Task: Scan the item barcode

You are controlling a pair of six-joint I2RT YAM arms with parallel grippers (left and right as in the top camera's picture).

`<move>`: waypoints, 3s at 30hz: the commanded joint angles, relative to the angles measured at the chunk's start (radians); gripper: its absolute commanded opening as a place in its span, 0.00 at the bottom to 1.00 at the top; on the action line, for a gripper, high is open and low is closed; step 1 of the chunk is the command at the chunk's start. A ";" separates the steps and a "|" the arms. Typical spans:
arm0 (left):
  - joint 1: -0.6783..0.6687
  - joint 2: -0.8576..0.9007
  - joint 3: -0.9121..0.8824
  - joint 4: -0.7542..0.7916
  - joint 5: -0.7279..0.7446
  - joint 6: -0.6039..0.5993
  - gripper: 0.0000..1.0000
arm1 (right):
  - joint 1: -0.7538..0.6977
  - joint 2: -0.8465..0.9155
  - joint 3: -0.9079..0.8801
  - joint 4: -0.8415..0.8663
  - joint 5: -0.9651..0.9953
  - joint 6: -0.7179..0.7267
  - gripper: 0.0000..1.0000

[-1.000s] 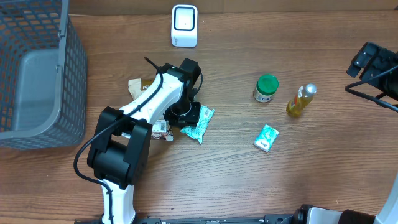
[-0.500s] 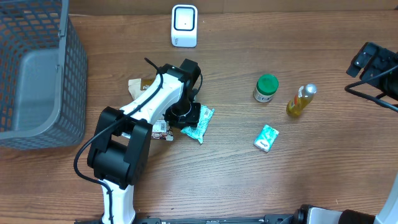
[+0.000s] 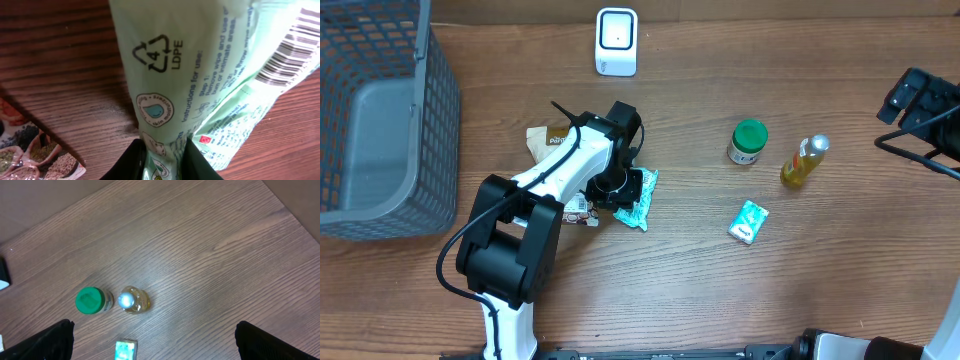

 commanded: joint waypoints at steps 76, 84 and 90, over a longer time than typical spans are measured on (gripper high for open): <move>0.035 -0.483 -0.021 -0.152 0.462 0.718 0.04 | -0.002 -0.001 0.002 0.003 0.002 -0.004 1.00; 0.022 -0.472 -0.029 -0.174 0.454 0.787 0.04 | -0.002 -0.001 0.002 0.003 0.002 -0.004 1.00; 0.005 -0.445 -0.041 -0.154 0.433 0.787 0.04 | -0.002 -0.001 0.002 0.003 0.002 -0.004 1.00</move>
